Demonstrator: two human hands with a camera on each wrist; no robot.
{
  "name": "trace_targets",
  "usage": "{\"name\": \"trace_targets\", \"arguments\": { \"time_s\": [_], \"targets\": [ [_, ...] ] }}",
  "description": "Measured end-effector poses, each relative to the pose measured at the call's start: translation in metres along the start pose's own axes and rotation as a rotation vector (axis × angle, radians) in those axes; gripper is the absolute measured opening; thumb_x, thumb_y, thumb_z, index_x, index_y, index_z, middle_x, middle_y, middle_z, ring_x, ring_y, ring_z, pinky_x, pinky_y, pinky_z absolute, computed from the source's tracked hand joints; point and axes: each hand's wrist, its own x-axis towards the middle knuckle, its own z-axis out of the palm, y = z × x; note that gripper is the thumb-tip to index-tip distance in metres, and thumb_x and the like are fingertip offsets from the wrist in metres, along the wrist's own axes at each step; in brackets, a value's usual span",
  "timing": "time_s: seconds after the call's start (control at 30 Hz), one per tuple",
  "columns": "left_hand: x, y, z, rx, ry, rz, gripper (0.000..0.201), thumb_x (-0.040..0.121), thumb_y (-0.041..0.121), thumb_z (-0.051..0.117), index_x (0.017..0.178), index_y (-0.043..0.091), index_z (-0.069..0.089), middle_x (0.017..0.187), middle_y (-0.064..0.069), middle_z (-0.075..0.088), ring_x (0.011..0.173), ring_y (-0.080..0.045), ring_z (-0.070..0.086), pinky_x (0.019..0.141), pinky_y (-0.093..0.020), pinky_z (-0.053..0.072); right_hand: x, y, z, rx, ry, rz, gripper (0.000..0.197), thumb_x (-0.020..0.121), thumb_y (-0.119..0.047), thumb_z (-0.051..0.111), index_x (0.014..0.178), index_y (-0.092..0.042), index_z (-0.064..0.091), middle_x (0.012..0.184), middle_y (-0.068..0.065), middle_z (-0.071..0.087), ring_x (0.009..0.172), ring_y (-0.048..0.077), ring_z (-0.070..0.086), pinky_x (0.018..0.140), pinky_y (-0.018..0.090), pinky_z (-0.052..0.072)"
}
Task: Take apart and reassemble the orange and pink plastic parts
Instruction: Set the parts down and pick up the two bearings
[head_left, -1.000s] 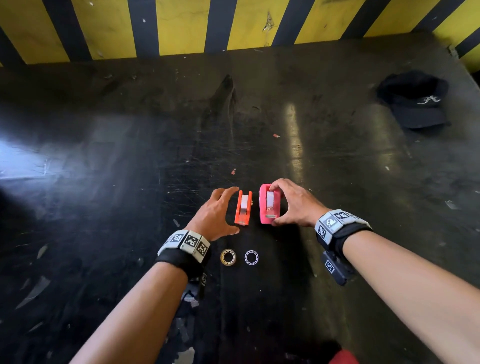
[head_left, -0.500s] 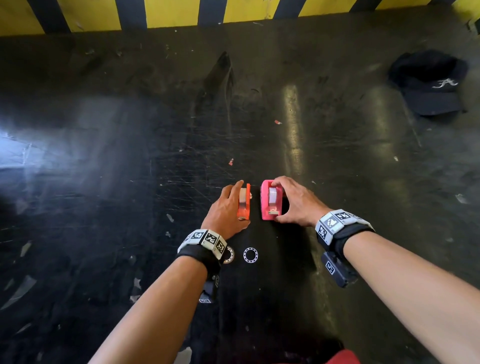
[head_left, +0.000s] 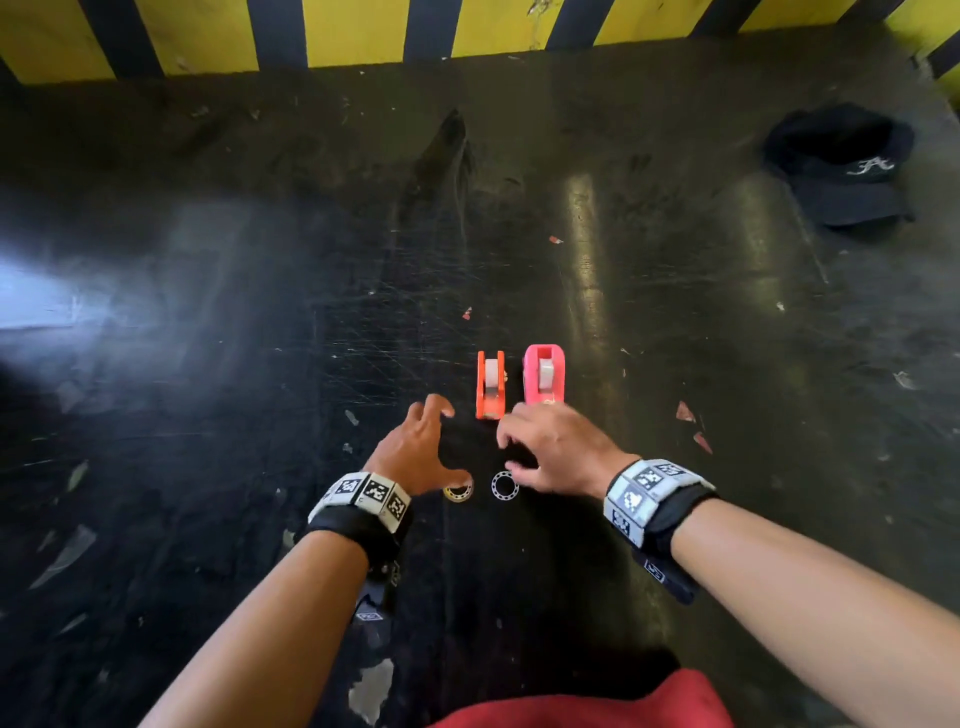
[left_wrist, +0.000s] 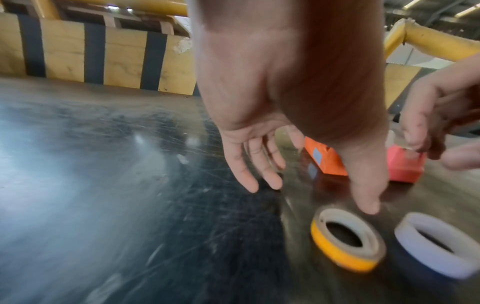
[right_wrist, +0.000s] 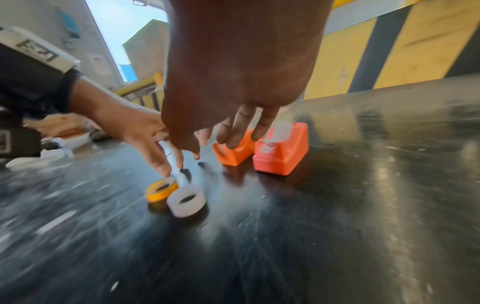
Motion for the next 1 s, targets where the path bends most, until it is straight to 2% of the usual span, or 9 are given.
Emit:
{"name": "trace_targets", "arguments": {
  "time_s": [0.1,0.13,0.2,0.27,0.33,0.47,0.57,0.67,1.0],
  "targets": [
    [-0.02,-0.005,0.012,0.089,-0.084,0.037,0.082,0.066,0.043,0.093,0.132,0.028,0.046,0.13,-0.003,0.049,0.114,-0.025,0.063,0.101,-0.042,0.054,-0.001,-0.019,0.015,-0.044,-0.301,0.073,0.048,0.079,-0.033,0.08,0.121,-0.024,0.058,0.118,0.001,0.055,0.1,0.023,0.059,0.085,0.041,0.053],
    [-0.024,-0.006,0.017,0.106,-0.082,0.056,0.08,0.069,0.04,0.092,0.134,0.028,0.047,0.132,-0.003,0.049,0.116,-0.026,0.062,0.101,-0.041,0.054,-0.002,-0.022,0.021,-0.053,-0.37,0.111,0.054,0.079,-0.031,0.081,0.126,-0.025,0.055,0.124,0.002,0.051,0.105,0.023,0.057,0.087,0.041,0.053],
    [-0.03,-0.008,0.026,0.124,-0.058,0.087,0.071,0.077,0.034,0.088,0.137,0.027,0.05,0.134,-0.003,0.05,0.116,-0.026,0.064,0.101,-0.041,0.055,-0.002,-0.026,0.03,-0.042,-0.413,0.154,0.052,0.082,-0.024,0.08,0.126,-0.023,0.053,0.127,0.004,0.047,0.109,0.025,0.055,0.087,0.044,0.055],
    [-0.035,-0.01,0.031,0.12,-0.023,0.107,0.057,0.084,0.029,0.081,0.134,0.026,0.053,0.13,-0.003,0.054,0.112,-0.027,0.067,0.097,-0.04,0.057,-0.002,-0.029,0.035,-0.025,-0.374,0.161,0.039,0.086,-0.018,0.075,0.119,-0.02,0.055,0.12,0.006,0.048,0.106,0.029,0.059,0.084,0.048,0.055],
    [-0.036,-0.014,0.027,0.093,0.007,0.103,0.05,0.086,0.031,0.079,0.13,0.027,0.056,0.125,-0.002,0.057,0.108,-0.026,0.068,0.094,-0.042,0.058,0.003,-0.031,0.033,-0.017,-0.337,0.158,0.033,0.087,-0.018,0.073,0.115,-0.019,0.057,0.115,0.006,0.051,0.103,0.03,0.06,0.082,0.046,0.054],
    [-0.026,-0.025,-0.003,0.034,0.114,0.069,0.044,0.083,0.035,0.078,0.123,0.023,0.063,0.117,-0.005,0.063,0.104,-0.029,0.068,0.091,-0.047,0.058,0.035,-0.037,0.012,-0.061,-0.211,0.128,0.031,0.084,-0.025,0.073,0.112,-0.023,0.059,0.11,0.001,0.056,0.101,0.025,0.06,0.079,0.039,0.05],
    [-0.009,-0.034,-0.033,0.02,0.198,0.044,0.042,0.083,0.034,0.077,0.121,0.022,0.064,0.115,-0.006,0.064,0.102,-0.031,0.069,0.089,-0.049,0.057,0.071,-0.04,-0.005,-0.085,-0.124,0.143,0.034,0.085,-0.027,0.073,0.115,-0.024,0.06,0.111,0.0,0.06,0.104,0.026,0.06,0.084,0.041,0.049],
    [0.008,-0.039,-0.053,0.031,0.255,0.012,0.043,0.083,0.037,0.076,0.122,0.025,0.063,0.115,-0.004,0.064,0.1,-0.031,0.069,0.087,-0.048,0.058,0.107,-0.04,-0.014,-0.15,-0.111,0.196,0.037,0.086,-0.032,0.074,0.119,-0.024,0.058,0.116,0.0,0.064,0.109,0.027,0.06,0.093,0.046,0.046],
    [0.045,-0.052,-0.05,0.061,0.277,-0.09,0.049,0.088,0.041,0.074,0.13,0.024,0.056,0.122,-0.004,0.061,0.108,-0.029,0.066,0.086,-0.045,0.055,0.148,-0.032,0.007,-0.289,-0.165,0.226,0.04,0.087,-0.032,0.075,0.123,-0.025,0.059,0.118,-0.002,0.067,0.111,0.026,0.06,0.092,0.044,0.038]
  ]
}}
